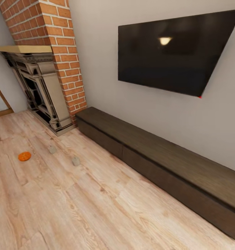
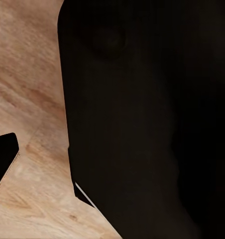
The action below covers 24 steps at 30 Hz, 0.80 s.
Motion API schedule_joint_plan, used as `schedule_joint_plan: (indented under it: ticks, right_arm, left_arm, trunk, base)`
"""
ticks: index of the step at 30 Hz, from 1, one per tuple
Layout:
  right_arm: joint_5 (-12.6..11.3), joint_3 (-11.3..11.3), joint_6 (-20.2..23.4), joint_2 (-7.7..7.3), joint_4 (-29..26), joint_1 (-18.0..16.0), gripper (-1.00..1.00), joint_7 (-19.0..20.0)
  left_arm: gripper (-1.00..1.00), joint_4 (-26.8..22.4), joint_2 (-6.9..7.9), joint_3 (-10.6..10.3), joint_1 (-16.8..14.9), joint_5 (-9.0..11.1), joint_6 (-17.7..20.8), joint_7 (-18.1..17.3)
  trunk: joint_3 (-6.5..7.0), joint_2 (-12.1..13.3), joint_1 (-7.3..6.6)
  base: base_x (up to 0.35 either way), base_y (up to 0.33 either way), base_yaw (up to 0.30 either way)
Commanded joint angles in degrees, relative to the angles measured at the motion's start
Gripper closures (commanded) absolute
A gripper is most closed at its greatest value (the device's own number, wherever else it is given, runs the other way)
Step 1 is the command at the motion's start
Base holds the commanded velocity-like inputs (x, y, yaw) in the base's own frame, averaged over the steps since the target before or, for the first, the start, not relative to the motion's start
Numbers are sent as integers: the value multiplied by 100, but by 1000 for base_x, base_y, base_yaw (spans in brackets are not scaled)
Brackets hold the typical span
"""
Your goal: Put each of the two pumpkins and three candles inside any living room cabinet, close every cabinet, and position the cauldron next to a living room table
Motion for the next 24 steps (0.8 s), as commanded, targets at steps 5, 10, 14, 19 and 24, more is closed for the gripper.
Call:
schedule_joint_plan:
  ticks: [5, 10, 14, 19, 24]
  right_arm:
    - [-59, -30, -23, 0, 1, 2, -100, 36]
    - [-59, -30, -23, 5, 1, 3, -100, 36]
    - [-59, -30, -23, 8, 1, 3, -100, 36]
    - [-59, -30, -23, 8, 1, 3, -100, 36]
    - [-59, -30, -23, 8, 1, 3, -100, 36]
  left_arm:
    - [-100, 4, 1, -12, -2, -5, -25, -7]
    - [-100, 4, 1, -12, -2, -5, -26, -7]
    - [-100, 4, 1, -12, -2, -5, -27, -7]
    - [-100, 4, 1, -12, -2, -5, -27, -7]
    - [-100, 4, 1, -12, -2, -5, -27, -7]
  trunk:
    - [21, -2, 0]
    - [47, -2, 0]
    - [70, -2, 0]
    - [98, -2, 0]
    - [126, -2, 0]
  base:
    - [0, 0, -269]
    - [0, 0, -259]
    - [0, 0, -250]
    - [0, 0, -246]
    - [0, 0, -244]
